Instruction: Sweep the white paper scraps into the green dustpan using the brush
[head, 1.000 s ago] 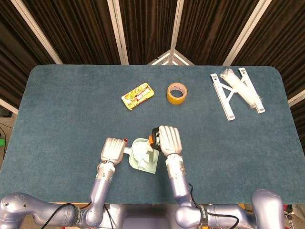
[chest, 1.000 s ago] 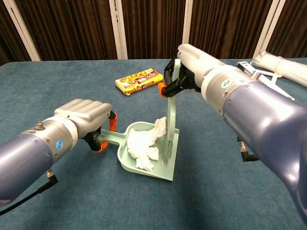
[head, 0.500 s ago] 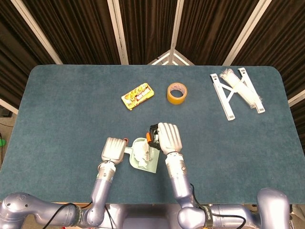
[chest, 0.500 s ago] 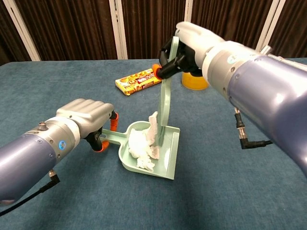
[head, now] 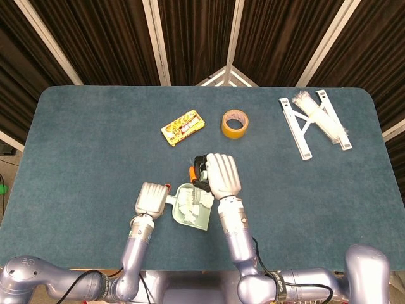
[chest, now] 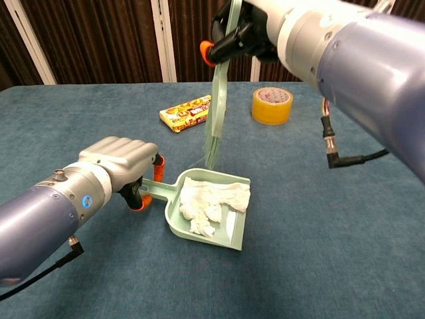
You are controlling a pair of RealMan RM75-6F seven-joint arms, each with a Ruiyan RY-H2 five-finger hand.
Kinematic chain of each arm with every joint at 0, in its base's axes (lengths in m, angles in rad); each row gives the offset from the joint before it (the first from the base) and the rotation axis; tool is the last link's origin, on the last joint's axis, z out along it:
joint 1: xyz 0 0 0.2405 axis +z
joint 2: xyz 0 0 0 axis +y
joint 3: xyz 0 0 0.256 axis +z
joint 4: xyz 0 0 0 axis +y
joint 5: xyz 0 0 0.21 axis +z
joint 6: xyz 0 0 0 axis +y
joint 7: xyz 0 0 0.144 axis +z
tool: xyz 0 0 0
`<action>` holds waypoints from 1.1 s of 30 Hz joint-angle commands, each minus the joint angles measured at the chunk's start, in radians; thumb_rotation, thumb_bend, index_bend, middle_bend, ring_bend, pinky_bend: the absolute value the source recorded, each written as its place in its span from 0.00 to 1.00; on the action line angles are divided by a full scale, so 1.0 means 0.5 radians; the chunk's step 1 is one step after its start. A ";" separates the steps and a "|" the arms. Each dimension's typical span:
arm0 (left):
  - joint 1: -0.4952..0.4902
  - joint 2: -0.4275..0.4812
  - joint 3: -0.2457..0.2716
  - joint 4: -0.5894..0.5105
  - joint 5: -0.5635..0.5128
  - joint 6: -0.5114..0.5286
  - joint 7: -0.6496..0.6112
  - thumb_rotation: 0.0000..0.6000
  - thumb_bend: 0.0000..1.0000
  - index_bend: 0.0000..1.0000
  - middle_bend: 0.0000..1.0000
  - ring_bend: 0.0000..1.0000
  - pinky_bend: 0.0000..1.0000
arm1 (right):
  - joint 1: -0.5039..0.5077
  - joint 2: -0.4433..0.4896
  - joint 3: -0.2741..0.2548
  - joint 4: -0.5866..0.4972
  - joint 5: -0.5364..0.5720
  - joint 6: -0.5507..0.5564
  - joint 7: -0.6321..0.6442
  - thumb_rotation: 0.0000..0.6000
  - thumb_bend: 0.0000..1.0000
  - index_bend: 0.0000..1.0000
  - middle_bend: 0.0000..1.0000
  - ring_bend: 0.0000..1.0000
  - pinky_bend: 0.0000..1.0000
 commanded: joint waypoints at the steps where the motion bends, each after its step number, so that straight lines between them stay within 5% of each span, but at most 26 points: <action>1: 0.000 0.002 -0.002 0.000 0.002 0.002 -0.001 1.00 0.71 0.78 1.00 1.00 1.00 | 0.007 0.019 0.002 0.006 0.000 0.007 -0.015 1.00 0.83 0.85 1.00 1.00 0.95; 8: 0.006 0.003 -0.025 0.005 -0.004 0.020 -0.007 1.00 0.66 0.75 1.00 1.00 1.00 | -0.033 0.084 -0.039 0.075 0.025 0.014 0.007 1.00 0.83 0.85 1.00 1.00 0.95; 14: 0.017 0.030 -0.028 -0.041 -0.013 0.016 -0.017 1.00 0.14 0.40 1.00 1.00 1.00 | -0.080 0.162 -0.069 0.109 0.046 -0.006 0.050 1.00 0.83 0.85 1.00 1.00 0.95; 17: 0.027 0.064 -0.024 -0.086 0.000 0.022 -0.026 1.00 0.00 0.25 0.98 0.99 1.00 | -0.092 0.189 -0.079 0.115 0.045 -0.010 0.064 1.00 0.83 0.85 1.00 1.00 0.95; 23: 0.051 0.171 -0.020 -0.212 0.029 0.054 -0.033 1.00 0.00 0.12 0.97 0.99 1.00 | -0.116 0.232 -0.091 0.121 0.062 -0.008 0.092 1.00 0.83 0.85 1.00 1.00 0.95; 33: 0.139 0.458 -0.038 -0.494 0.132 0.096 -0.183 1.00 0.00 0.12 0.95 0.98 1.00 | -0.166 0.359 -0.170 0.215 -0.005 0.006 0.068 1.00 0.83 0.85 1.00 1.00 0.95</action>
